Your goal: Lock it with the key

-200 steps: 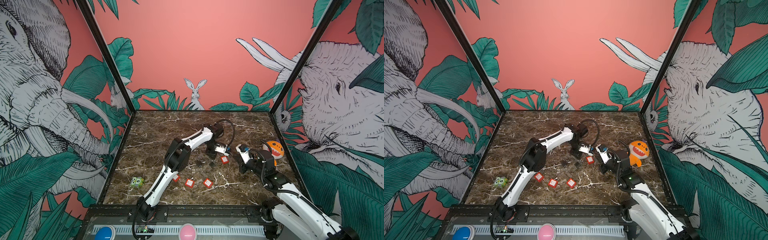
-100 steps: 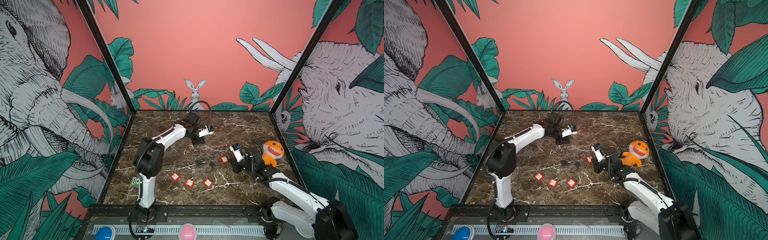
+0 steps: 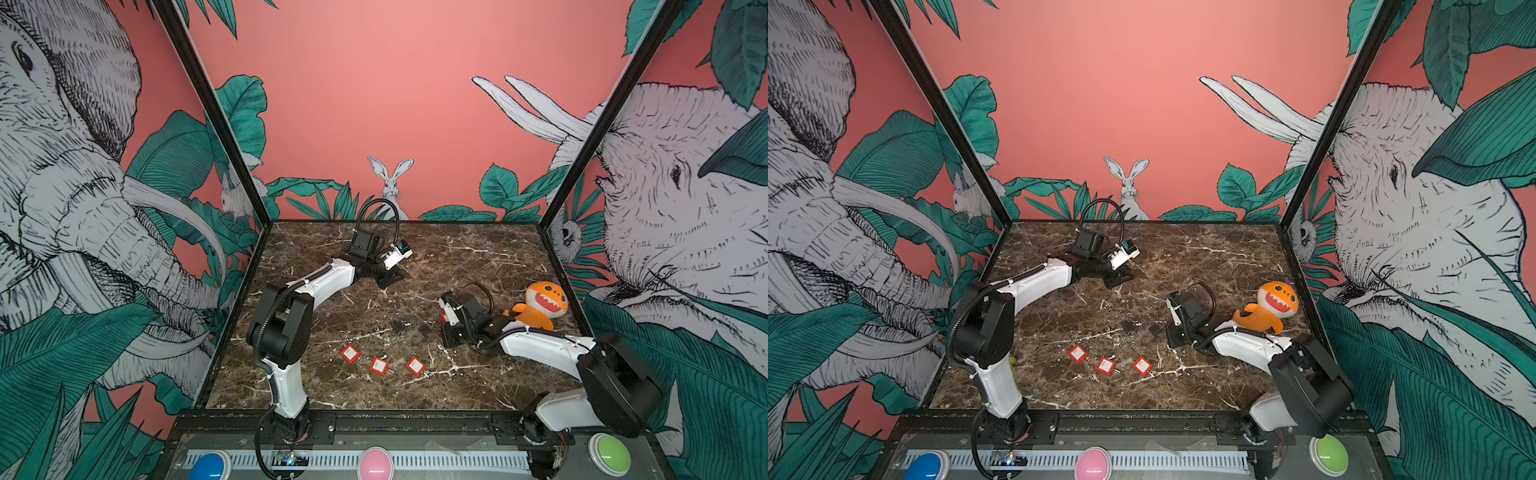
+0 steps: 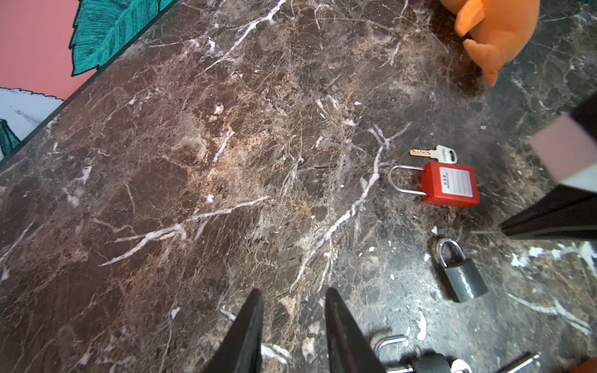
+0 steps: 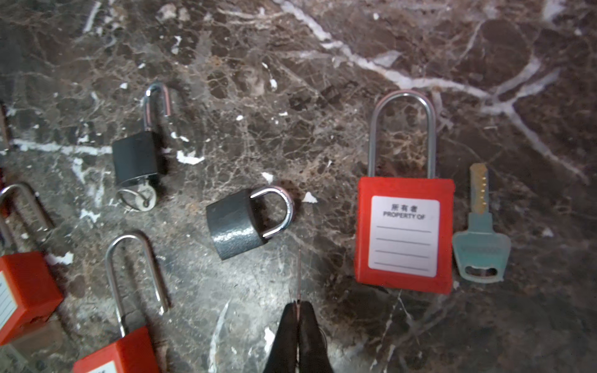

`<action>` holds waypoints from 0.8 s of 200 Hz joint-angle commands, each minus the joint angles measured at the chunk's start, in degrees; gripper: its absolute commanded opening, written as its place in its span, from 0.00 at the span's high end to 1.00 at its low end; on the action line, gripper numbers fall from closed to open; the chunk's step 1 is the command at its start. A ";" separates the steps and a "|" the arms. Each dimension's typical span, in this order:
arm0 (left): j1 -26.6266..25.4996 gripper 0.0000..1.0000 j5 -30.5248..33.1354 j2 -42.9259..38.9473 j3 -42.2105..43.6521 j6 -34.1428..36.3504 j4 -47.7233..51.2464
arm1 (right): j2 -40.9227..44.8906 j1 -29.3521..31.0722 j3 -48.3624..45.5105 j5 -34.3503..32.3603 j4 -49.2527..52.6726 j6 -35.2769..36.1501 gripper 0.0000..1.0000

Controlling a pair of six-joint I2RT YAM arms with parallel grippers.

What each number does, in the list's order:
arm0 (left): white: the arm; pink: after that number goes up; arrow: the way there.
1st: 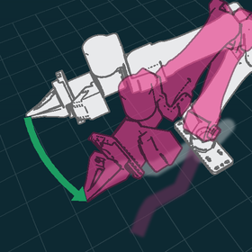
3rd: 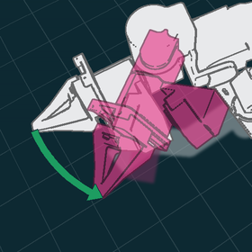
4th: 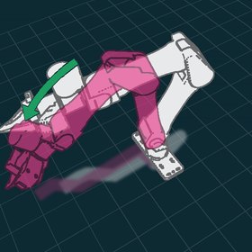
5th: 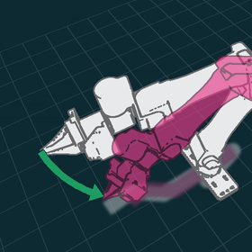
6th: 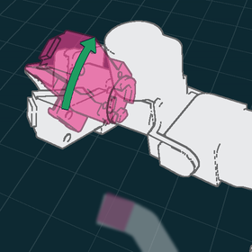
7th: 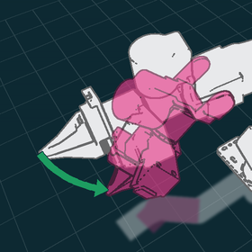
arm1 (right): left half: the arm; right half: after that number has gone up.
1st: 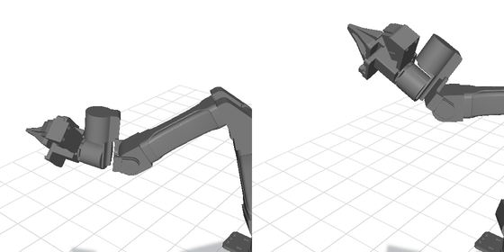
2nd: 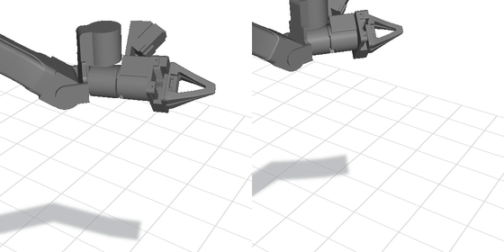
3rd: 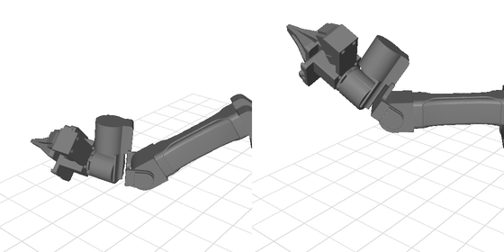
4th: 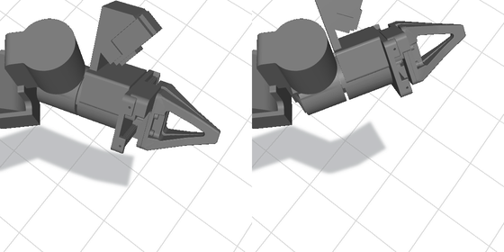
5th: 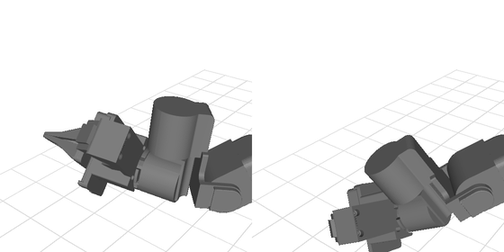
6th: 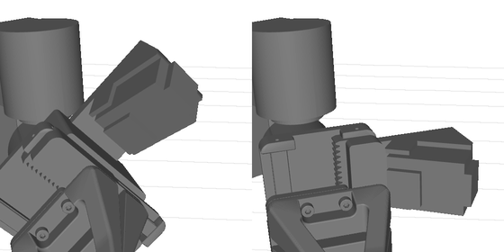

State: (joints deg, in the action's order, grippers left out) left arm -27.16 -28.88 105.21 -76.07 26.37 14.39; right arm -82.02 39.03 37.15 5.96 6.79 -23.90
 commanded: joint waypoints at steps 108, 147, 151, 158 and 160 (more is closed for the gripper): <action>2.95 0.65 -0.90 -7.79 7.02 1.46 -0.24 | -13.00 3.22 10.49 -3.81 1.87 -6.15 1.00; 3.51 0.65 -1.16 -8.54 8.13 1.60 -0.17 | -13.89 3.38 11.61 -6.54 2.34 -6.60 1.00; 3.56 0.65 -1.22 -8.61 8.21 1.59 -0.23 | -14.03 3.38 11.82 -6.77 2.42 -6.53 1.00; 3.60 0.65 -1.28 -8.65 8.22 1.73 -0.18 | -14.22 3.37 12.30 -7.16 2.82 -6.20 1.00; 3.56 0.65 -1.33 -8.62 8.22 1.75 -0.16 | -14.35 3.37 12.44 -7.25 2.84 -6.10 1.00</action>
State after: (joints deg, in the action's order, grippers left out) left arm -23.99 -28.95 99.42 -68.73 27.24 14.22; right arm -94.70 42.02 48.03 1.96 8.21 -29.19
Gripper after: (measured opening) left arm 0.347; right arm 0.047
